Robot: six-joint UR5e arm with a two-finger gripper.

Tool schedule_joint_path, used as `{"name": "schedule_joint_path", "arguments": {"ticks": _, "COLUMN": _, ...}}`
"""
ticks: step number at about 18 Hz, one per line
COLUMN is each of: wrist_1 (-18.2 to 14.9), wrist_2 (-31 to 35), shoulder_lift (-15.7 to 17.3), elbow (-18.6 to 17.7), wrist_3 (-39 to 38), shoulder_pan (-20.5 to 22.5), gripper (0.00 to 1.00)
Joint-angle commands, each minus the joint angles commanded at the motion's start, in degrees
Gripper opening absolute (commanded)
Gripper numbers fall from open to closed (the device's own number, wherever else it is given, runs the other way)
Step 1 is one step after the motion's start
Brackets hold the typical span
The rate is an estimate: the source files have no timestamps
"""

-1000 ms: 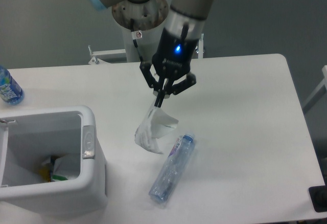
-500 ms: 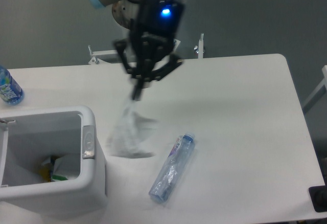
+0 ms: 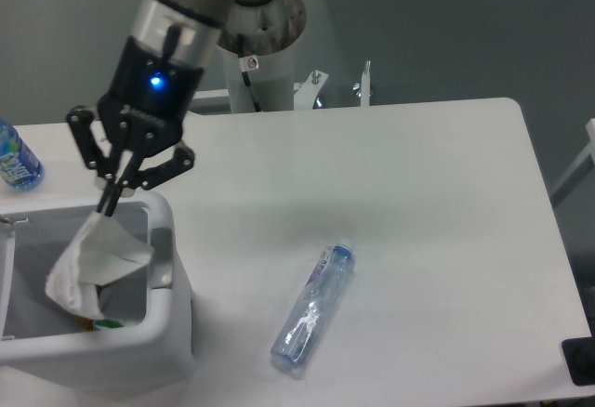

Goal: Place the trash in the trash can
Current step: 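Open the gripper to drop the bag into the bin, then move the open gripper over the clear water bottle's cap end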

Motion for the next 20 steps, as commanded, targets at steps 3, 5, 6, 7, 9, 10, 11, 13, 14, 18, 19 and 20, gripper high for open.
{"name": "schedule_joint_path", "arguments": {"ticks": 3, "wrist_1": 0.0, "wrist_2": 2.4, "shoulder_lift": 0.1, "elbow": 0.9, "wrist_3": 0.3, "shoulder_pan": 0.0, "gripper": 1.0}}
{"name": "schedule_joint_path", "arguments": {"ticks": 5, "wrist_1": -0.2, "wrist_2": 3.2, "shoulder_lift": -0.1, "elbow": 1.6, "wrist_3": 0.6, "shoulder_pan": 0.6, "gripper": 1.0}}
{"name": "schedule_joint_path", "arguments": {"ticks": 6, "wrist_1": -0.2, "wrist_2": 4.1, "shoulder_lift": -0.1, "elbow": 1.7, "wrist_3": 0.5, "shoulder_pan": 1.8, "gripper": 1.0}}
{"name": "schedule_joint_path", "arguments": {"ticks": 7, "wrist_1": -0.3, "wrist_2": 5.5, "shoulder_lift": -0.1, "elbow": 1.6, "wrist_3": 0.0, "shoulder_pan": 4.0, "gripper": 1.0}}
{"name": "schedule_joint_path", "arguments": {"ticks": 9, "wrist_1": -0.3, "wrist_2": 6.9, "shoulder_lift": -0.3, "elbow": 1.5, "wrist_3": -0.8, "shoulder_pan": 8.0, "gripper": 1.0}}
{"name": "schedule_joint_path", "arguments": {"ticks": 10, "wrist_1": 0.3, "wrist_2": 7.0, "shoulder_lift": -0.7, "elbow": 1.4, "wrist_3": -1.0, "shoulder_pan": 10.0, "gripper": 1.0}}
{"name": "schedule_joint_path", "arguments": {"ticks": 11, "wrist_1": 1.5, "wrist_2": 7.1, "shoulder_lift": -1.3, "elbow": 1.1, "wrist_3": -1.0, "shoulder_pan": 11.8, "gripper": 1.0}}
{"name": "schedule_joint_path", "arguments": {"ticks": 13, "wrist_1": 2.6, "wrist_2": 8.2, "shoulder_lift": -3.0, "elbow": 0.9, "wrist_3": -0.8, "shoulder_pan": 14.8, "gripper": 1.0}}
{"name": "schedule_joint_path", "arguments": {"ticks": 14, "wrist_1": 2.6, "wrist_2": 9.8, "shoulder_lift": -3.8, "elbow": 0.9, "wrist_3": -0.7, "shoulder_pan": 15.7, "gripper": 1.0}}
{"name": "schedule_joint_path", "arguments": {"ticks": 18, "wrist_1": 2.6, "wrist_2": 17.0, "shoulder_lift": -6.9, "elbow": 0.8, "wrist_3": 7.2, "shoulder_pan": 18.6, "gripper": 1.0}}
{"name": "schedule_joint_path", "arguments": {"ticks": 19, "wrist_1": 2.2, "wrist_2": 17.9, "shoulder_lift": -7.4, "elbow": 0.2, "wrist_3": 11.7, "shoulder_pan": 18.8, "gripper": 1.0}}
{"name": "schedule_joint_path", "arguments": {"ticks": 20, "wrist_1": 2.4, "wrist_2": 19.0, "shoulder_lift": -7.6, "elbow": -1.7, "wrist_3": 17.0, "shoulder_pan": 18.9, "gripper": 1.0}}
